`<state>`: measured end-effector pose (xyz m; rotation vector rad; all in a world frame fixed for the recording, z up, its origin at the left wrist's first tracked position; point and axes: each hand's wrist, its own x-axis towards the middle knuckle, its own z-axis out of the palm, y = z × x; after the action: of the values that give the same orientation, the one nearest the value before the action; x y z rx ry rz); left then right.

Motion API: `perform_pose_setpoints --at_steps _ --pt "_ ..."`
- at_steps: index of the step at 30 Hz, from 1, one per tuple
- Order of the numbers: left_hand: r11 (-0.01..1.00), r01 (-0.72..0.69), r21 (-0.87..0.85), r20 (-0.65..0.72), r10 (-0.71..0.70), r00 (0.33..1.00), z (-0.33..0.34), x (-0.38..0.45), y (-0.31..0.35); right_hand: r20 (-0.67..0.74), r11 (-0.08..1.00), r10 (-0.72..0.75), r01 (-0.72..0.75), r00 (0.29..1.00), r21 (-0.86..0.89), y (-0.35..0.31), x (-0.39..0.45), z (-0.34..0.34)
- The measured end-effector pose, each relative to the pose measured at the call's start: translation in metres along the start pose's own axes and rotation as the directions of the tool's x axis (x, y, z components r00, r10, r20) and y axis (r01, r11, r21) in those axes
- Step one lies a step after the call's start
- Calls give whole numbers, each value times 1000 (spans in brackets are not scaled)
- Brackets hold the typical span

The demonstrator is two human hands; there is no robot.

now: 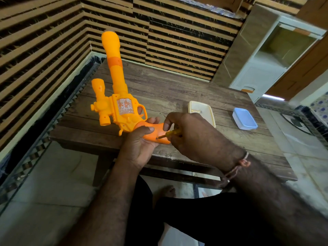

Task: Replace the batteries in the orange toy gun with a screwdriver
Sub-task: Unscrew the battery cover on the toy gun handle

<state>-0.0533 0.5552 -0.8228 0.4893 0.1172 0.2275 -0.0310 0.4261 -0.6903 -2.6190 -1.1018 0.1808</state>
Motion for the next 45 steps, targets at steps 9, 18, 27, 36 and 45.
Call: perform_pose_setpoints --at_steps 9,18,27,36,45 --pt "998 51 -42 -95 -55 994 -9 7 -2 128 981 -28 52 991 -186 -1 27 -15" --pt "1000 12 -15 -52 -13 999 -7 7 0 196 979 -70 105 978 -173 -7 35 -22" --pt "998 3 -56 -129 -10 992 -2 3 1 188 972 -89 127 978 -199 -7 31 -18" --pt "997 19 -74 -107 -27 994 -6 5 -1 80 987 -97 106 992 -118 -1 23 -13" --pt "997 44 -58 -93 -49 994 -8 7 0 70 990 -103 109 992 -91 -2 20 -7"
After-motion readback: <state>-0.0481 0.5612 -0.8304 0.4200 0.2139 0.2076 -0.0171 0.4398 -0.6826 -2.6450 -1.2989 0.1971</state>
